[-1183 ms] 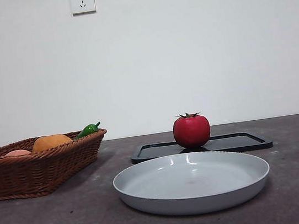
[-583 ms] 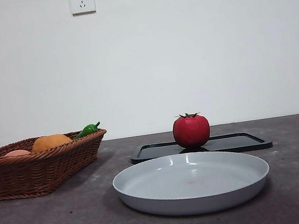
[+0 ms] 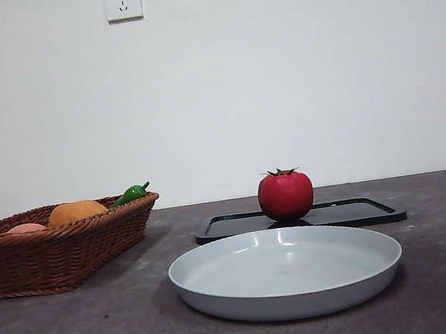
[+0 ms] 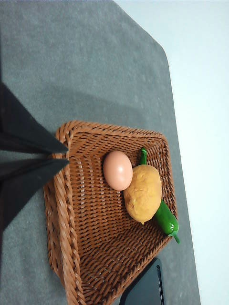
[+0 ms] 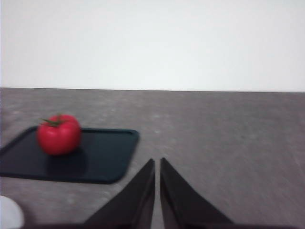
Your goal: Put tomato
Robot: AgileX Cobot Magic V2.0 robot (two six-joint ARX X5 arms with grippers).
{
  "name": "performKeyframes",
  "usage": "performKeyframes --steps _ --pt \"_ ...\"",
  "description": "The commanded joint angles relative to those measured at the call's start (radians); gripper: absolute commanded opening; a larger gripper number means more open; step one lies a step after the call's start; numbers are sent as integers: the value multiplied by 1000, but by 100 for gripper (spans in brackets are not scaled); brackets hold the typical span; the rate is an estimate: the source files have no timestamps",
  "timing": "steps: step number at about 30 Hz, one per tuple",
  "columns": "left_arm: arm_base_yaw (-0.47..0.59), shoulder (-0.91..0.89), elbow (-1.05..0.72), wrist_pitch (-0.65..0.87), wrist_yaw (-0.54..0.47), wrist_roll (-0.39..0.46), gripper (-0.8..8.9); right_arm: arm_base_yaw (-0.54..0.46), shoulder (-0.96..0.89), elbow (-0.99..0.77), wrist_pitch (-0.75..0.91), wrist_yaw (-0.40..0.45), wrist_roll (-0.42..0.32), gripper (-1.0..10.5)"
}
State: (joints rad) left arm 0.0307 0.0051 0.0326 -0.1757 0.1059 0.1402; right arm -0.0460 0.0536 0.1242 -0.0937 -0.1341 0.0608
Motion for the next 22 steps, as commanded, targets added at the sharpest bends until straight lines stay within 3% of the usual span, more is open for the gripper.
performKeyframes --steps 1,8,13,22 --pt "4 -2 -21 -9 -2 -3 17 -8 -35 -43 12 28 26 8" --pt "4 -2 -21 -9 -2 -3 17 -14 -50 -114 10 38 58 7" --pt "4 -2 -21 -9 -2 -3 17 -16 -50 -114 -85 43 58 7" --pt "4 -2 -21 -9 -2 -3 17 -16 -50 -113 -63 47 63 7"
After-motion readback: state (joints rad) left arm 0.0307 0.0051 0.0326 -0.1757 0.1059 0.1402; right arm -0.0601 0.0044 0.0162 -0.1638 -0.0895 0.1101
